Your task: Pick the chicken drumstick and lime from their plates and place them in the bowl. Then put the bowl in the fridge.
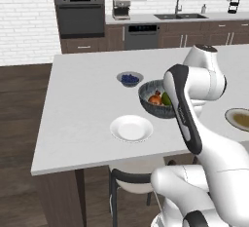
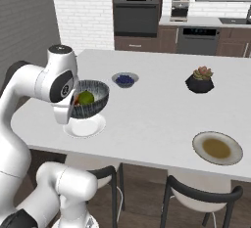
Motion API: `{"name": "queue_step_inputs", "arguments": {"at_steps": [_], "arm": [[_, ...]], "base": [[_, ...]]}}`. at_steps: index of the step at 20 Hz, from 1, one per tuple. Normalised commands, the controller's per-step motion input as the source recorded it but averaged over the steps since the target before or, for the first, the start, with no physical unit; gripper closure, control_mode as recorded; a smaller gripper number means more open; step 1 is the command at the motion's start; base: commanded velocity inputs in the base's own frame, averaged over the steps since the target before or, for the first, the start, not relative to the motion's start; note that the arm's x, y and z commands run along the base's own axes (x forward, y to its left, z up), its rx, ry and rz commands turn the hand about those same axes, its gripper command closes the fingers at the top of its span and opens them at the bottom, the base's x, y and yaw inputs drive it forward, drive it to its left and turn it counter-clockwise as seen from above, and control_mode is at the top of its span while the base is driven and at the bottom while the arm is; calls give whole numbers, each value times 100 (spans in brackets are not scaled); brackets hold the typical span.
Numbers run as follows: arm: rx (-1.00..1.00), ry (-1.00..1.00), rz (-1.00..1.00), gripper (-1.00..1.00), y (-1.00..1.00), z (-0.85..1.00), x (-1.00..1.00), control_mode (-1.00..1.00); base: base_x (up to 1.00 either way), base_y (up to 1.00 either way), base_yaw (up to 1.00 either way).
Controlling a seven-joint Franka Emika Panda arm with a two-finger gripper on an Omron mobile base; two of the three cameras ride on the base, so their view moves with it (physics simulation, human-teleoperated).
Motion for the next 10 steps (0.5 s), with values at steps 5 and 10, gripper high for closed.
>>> {"name": "queue_step_inputs", "arguments": {"at_steps": [5,10], "arm": [[2,3,-6,100,-4,8,0,-100],[0,0,-3,100,0,0,0,-100]], "base": [[0,0,0],[0,0,0]]}}
